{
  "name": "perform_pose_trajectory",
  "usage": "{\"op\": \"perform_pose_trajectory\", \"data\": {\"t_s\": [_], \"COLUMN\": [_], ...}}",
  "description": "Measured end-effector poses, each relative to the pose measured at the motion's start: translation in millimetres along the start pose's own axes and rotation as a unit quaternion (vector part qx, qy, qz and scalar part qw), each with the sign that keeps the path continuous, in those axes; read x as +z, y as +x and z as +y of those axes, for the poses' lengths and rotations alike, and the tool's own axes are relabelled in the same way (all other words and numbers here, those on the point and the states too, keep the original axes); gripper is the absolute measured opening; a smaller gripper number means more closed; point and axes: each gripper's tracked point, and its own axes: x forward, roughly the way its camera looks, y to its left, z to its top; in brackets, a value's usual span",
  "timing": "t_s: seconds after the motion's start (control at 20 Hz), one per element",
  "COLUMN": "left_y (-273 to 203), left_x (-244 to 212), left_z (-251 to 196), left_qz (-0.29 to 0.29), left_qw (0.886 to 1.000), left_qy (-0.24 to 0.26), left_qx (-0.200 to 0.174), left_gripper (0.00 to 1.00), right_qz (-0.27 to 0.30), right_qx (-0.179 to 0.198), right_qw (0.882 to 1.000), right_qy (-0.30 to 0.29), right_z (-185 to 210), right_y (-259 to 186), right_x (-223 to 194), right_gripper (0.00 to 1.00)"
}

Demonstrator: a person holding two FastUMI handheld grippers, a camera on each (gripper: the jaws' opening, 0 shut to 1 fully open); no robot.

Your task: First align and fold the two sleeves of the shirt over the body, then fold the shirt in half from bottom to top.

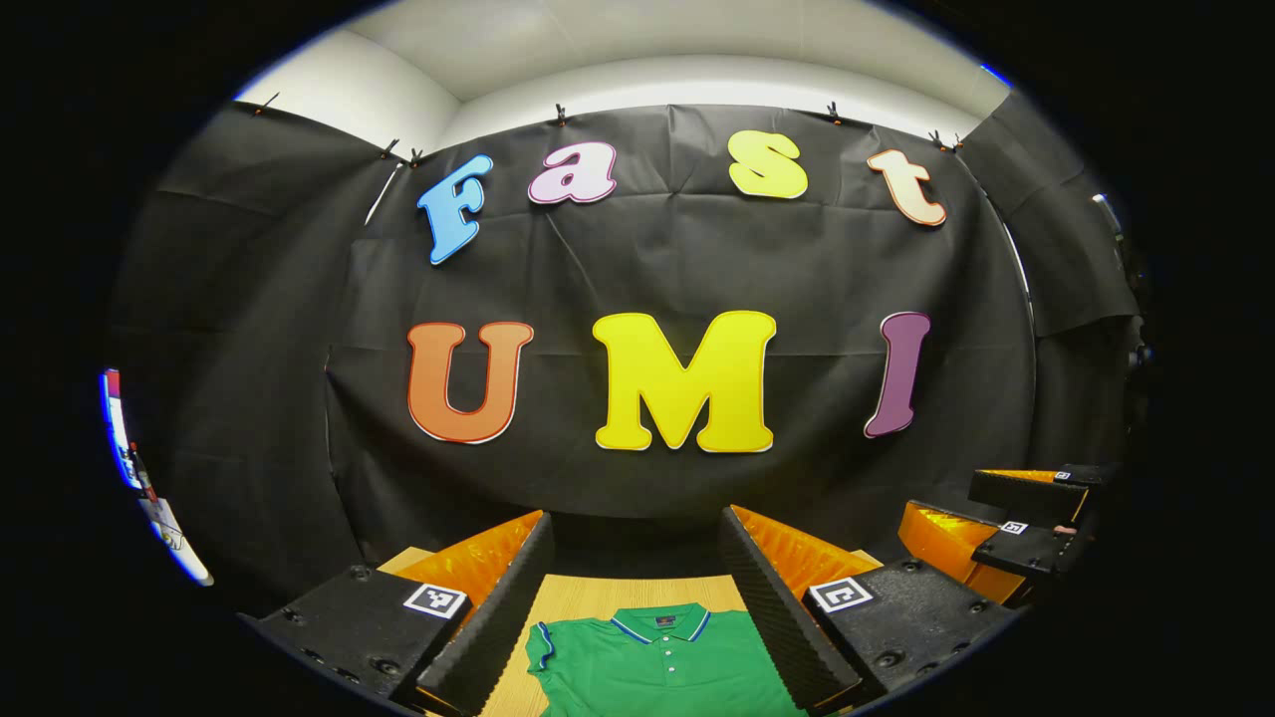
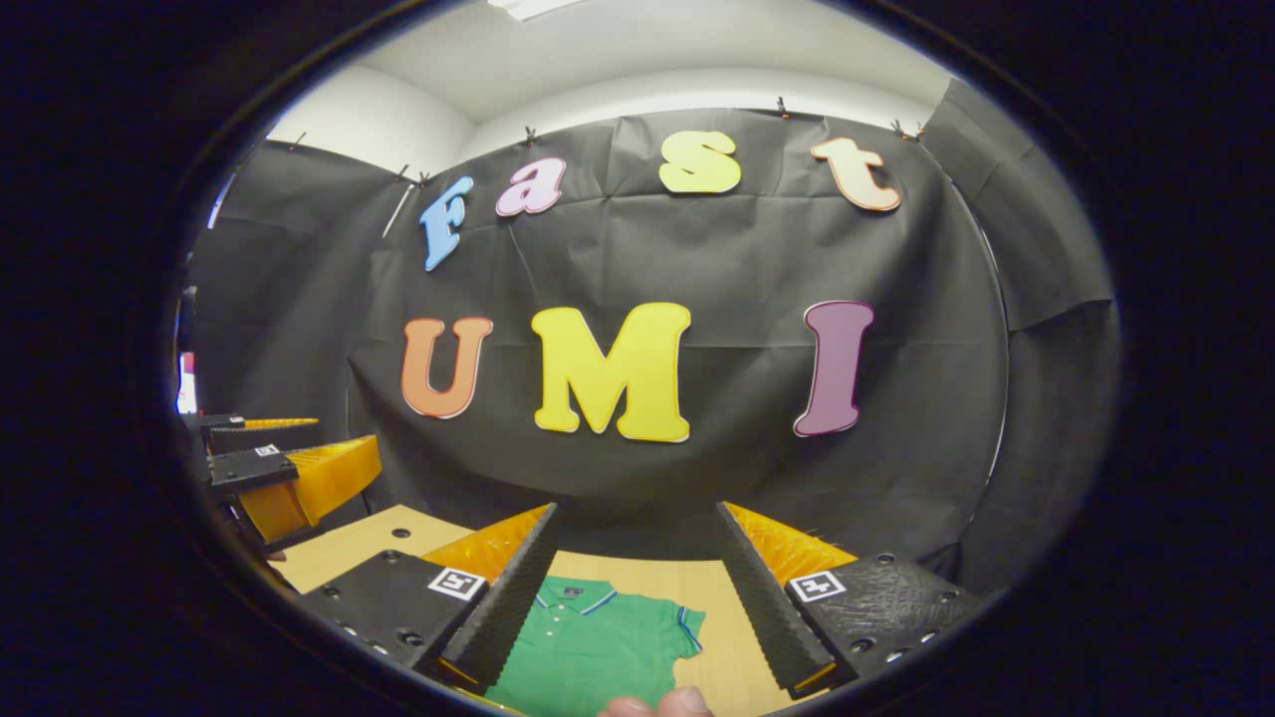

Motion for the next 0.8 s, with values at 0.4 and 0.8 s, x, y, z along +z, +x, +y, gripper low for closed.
{"op": "perform_pose_trajectory", "data": {"t_s": [0.4,0.8], "left_y": [8.6,27.3], "left_x": [-12.4,-17.2], "left_z": [-2.4,-7.8], "left_qz": [0.016,0.020], "left_qw": [1.000,1.000], "left_qy": [0.001,0.000], "left_qx": [0.004,0.009], "left_gripper": [1.00,1.00], "right_qz": [0.065,0.150], "right_qx": [0.008,0.013], "right_qw": [0.998,0.989], "right_qy": [0.004,-0.005], "right_z": [-12.1,-38.2], "right_y": [15.6,53.9], "right_x": [-44.6,-109.8], "right_gripper": [0.96,0.96]}}
